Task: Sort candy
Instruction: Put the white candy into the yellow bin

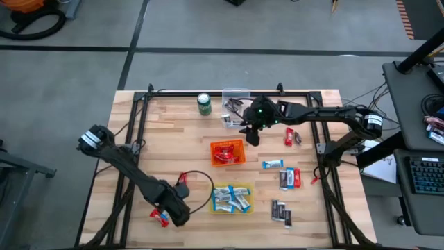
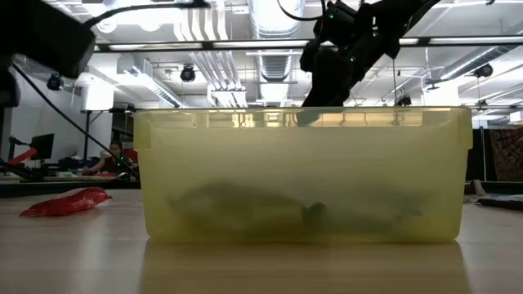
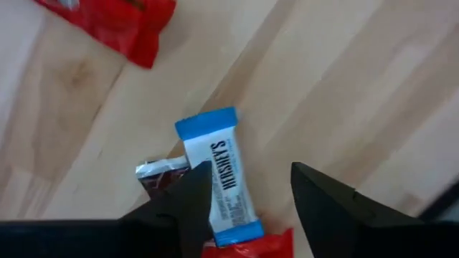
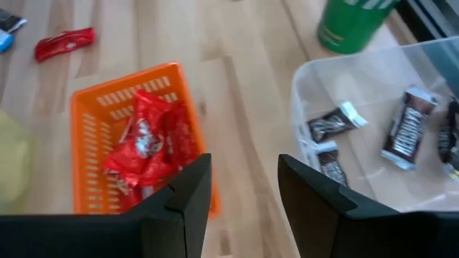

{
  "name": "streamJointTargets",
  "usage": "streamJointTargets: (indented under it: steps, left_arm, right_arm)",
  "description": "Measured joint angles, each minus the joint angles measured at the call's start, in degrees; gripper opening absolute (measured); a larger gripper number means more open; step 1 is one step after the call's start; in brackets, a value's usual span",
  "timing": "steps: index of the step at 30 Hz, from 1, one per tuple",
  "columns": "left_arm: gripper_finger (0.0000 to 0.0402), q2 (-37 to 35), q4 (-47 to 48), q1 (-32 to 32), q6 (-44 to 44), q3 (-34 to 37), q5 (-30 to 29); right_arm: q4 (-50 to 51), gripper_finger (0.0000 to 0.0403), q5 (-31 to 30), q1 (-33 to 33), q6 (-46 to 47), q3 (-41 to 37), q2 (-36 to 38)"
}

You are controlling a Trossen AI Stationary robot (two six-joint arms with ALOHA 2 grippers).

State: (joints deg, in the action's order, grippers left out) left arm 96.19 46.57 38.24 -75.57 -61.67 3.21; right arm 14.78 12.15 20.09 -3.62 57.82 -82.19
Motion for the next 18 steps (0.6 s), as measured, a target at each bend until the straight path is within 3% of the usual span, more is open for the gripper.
streamJointTargets:
  steps: [9, 18]
  left_arm:
    - [0.0211, 5.2, 1.5, 0.2, 0.5, 0.0, -1.0]
    - [0.0196, 7.9, 0.9, 0.2, 4.8, -0.1, -1.1]
  right_arm:
    - [0.0, 0.0151, -0.1, -1.5, 0.1, 0.0, 0.0]
    - [0.0, 0.0151, -0.1, -1.5, 0.5, 0.0, 0.0]
